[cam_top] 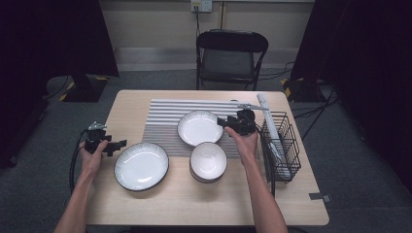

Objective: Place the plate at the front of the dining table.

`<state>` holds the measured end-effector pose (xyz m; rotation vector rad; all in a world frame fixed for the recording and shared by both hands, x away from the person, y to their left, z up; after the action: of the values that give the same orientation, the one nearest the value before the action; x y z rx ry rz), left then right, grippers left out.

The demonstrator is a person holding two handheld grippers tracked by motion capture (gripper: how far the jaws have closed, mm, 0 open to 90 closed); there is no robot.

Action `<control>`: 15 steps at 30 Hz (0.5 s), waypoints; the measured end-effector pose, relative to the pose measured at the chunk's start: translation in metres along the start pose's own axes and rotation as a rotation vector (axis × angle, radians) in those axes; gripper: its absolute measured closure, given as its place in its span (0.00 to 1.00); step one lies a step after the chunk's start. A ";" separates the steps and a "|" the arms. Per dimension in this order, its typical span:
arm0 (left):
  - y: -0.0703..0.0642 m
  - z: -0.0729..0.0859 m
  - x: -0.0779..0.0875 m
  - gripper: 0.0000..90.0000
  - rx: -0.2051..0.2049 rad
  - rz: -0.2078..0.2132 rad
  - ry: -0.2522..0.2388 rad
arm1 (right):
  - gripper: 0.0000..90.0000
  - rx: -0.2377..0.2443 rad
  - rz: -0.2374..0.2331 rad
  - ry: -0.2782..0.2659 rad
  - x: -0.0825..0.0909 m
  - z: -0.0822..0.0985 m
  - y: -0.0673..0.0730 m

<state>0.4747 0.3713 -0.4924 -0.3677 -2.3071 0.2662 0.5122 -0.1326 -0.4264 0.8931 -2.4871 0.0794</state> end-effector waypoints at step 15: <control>0.006 0.008 -0.008 0.23 -0.043 -0.089 0.000 | 0.50 0.077 -0.066 -0.015 0.017 -0.009 0.025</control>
<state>0.4754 0.3732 -0.5050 -0.2852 -2.3250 0.1725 0.4892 -0.1214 -0.4080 1.0102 -2.4806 0.1469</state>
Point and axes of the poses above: each handheld gripper's, and its own axes: x roughly backward along the jaws, z roughly out of its underside, y roughly to its left, the point moved 1 cm from there along -x, roughly forward along the jaws, and after that the axes turned 14 degrees about x, right-handed, at the moved point
